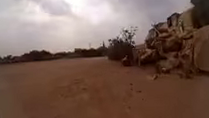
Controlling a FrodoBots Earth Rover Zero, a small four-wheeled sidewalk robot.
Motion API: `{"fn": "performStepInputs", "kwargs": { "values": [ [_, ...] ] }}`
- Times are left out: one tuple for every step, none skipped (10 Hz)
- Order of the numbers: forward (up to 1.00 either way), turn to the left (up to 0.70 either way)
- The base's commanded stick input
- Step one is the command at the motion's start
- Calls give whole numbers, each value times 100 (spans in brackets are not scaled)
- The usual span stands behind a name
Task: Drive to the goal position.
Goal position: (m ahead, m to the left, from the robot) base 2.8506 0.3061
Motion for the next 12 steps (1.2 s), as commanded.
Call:
{"fn": "performStepInputs", "kwargs": {
  "values": [
    [50, 0],
    [50, 0],
    [50, 0],
    [50, 0],
    [50, 0],
    [50, 0],
    [50, 0],
    [50, 0],
    [50, 0],
    [50, 0],
    [50, 0],
    [50, 0]
  ]
}}
